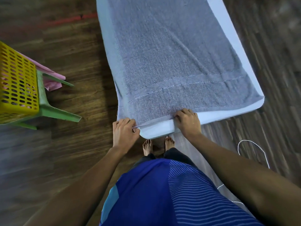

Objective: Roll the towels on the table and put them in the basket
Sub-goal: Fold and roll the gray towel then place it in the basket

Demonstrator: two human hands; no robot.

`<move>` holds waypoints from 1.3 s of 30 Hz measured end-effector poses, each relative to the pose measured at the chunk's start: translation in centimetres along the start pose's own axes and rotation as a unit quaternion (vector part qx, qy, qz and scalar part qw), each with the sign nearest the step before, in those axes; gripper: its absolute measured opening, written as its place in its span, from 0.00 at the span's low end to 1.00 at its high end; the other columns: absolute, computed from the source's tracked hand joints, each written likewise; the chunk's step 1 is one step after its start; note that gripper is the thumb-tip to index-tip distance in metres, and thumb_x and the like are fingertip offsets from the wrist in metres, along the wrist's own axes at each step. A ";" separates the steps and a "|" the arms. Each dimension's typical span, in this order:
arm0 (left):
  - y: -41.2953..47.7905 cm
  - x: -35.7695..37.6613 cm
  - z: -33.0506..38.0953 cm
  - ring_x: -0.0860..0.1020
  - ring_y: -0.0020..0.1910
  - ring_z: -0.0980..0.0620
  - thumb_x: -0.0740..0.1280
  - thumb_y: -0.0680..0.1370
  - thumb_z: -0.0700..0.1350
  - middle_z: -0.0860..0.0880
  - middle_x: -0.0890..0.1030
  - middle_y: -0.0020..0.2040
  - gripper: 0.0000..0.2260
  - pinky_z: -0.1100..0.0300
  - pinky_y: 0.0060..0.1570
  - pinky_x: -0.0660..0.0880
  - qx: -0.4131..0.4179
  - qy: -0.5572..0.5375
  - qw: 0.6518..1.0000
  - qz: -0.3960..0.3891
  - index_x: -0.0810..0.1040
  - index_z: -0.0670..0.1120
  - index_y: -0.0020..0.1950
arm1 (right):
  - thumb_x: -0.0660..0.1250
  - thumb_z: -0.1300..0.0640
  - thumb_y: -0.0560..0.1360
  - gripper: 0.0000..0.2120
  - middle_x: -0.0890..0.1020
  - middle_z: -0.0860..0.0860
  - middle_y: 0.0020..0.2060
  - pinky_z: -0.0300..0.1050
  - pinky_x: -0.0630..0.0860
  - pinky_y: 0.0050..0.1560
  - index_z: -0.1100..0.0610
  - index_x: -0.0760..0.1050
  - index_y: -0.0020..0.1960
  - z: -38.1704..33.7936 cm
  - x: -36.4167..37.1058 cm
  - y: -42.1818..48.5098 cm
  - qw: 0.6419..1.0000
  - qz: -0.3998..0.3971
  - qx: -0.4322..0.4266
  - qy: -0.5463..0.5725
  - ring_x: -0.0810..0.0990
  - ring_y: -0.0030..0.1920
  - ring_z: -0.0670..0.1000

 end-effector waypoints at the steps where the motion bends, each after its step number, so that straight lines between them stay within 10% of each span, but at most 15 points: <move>1: 0.1 0.3 -0.1 0.74 0.43 0.48 0.63 0.69 0.44 0.52 0.75 0.38 0.03 0.53 0.50 0.64 -0.004 0.017 1.000 -0.020 0.76 0.47 0.40 | 0.64 0.56 0.77 0.07 0.81 0.53 0.50 0.53 0.70 0.53 0.54 0.80 0.51 0.4 -0.1 0.0 1.000 -0.003 0.007 0.009 0.76 0.53 0.57; 10: 5.5 0.3 7.5 0.76 0.49 0.48 0.64 0.74 0.42 0.51 0.80 0.45 0.06 0.53 0.50 0.65 0.067 -0.022 0.994 -0.088 0.79 0.48 0.48 | 0.65 0.60 0.76 0.07 0.83 0.53 0.46 0.43 0.72 0.45 0.57 0.80 0.51 6.1 -4.7 -0.5 0.953 0.059 0.197 0.225 0.79 0.46 0.53; 23: 14.0 6.6 42.4 0.79 0.46 0.45 0.64 0.73 0.40 0.47 0.82 0.44 0.07 0.51 0.49 0.75 0.272 -0.105 0.945 -0.145 0.81 0.46 0.46 | 0.66 0.63 0.73 0.09 0.83 0.47 0.36 0.42 0.76 0.50 0.51 0.82 0.44 31.0 -16.7 -4.1 0.843 0.216 0.311 0.382 0.82 0.41 0.49; 31: 16.0 11.4 60.7 0.78 0.43 0.44 0.59 0.71 0.47 0.47 0.81 0.40 0.12 0.49 0.45 0.75 0.296 -0.119 0.937 -0.143 0.81 0.46 0.44 | 0.67 0.62 0.74 0.08 0.81 0.45 0.35 0.38 0.71 0.44 0.51 0.81 0.44 46.4 -25.2 -4.4 0.852 0.214 0.301 0.370 0.79 0.38 0.45; 39: 23.7 12.8 62.5 0.77 0.42 0.47 0.63 0.74 0.43 0.49 0.80 0.42 0.06 0.54 0.43 0.74 0.151 -0.156 0.973 -0.073 0.80 0.47 0.46 | 0.67 0.61 0.74 0.07 0.83 0.48 0.39 0.36 0.69 0.45 0.54 0.82 0.47 50.2 -28.5 7.8 0.911 0.102 0.225 0.329 0.80 0.43 0.47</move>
Point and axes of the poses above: each hand's wrist, its own y-axis towards the middle knuckle, its own x-axis out of the palm, z = x × y, the point moved 5 cm from there along y, towards the middle knuckle
